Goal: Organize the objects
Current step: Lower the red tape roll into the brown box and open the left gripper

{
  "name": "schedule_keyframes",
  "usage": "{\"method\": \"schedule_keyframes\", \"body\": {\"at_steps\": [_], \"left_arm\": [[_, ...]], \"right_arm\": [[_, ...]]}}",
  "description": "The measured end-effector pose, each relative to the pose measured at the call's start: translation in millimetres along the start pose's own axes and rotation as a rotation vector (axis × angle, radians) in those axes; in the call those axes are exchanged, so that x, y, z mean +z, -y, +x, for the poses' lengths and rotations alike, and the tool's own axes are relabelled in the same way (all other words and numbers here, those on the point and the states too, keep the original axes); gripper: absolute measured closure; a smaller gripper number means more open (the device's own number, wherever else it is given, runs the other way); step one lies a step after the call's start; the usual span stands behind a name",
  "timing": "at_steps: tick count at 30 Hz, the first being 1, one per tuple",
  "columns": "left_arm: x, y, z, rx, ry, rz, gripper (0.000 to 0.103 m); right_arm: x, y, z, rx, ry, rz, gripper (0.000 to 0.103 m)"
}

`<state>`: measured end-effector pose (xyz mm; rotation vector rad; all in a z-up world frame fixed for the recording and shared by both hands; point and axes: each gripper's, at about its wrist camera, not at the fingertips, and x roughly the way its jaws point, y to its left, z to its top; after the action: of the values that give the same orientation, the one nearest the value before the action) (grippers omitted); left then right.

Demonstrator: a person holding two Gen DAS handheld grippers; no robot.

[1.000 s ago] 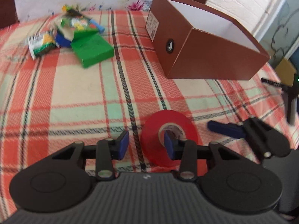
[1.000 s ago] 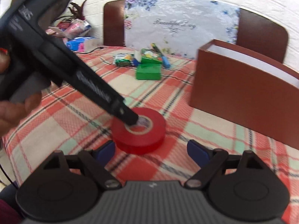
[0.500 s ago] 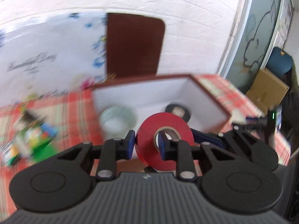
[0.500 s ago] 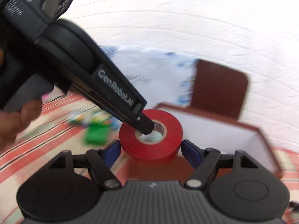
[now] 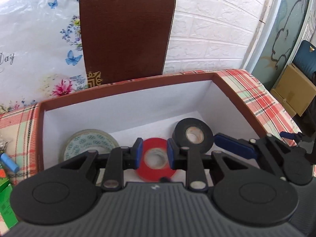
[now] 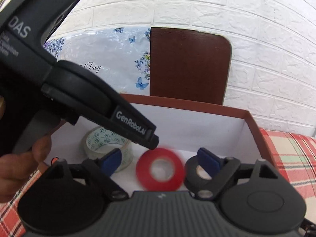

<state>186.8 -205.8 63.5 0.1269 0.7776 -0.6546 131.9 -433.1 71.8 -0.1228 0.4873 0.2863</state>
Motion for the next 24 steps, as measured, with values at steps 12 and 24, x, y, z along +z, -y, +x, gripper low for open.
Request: {"method": "schedule_keyframes", "body": {"at_steps": [12,24], "left_arm": [[-46,2,-79,0.133,0.087,0.030,0.075],[-120,-26,-121,0.234,0.059,-0.021,0.074]], "right_arm": [[-27,-9,-88,-0.046,0.081,0.138,0.030],[-54,-42,-111,0.031,-0.022,0.225,0.030]]}}
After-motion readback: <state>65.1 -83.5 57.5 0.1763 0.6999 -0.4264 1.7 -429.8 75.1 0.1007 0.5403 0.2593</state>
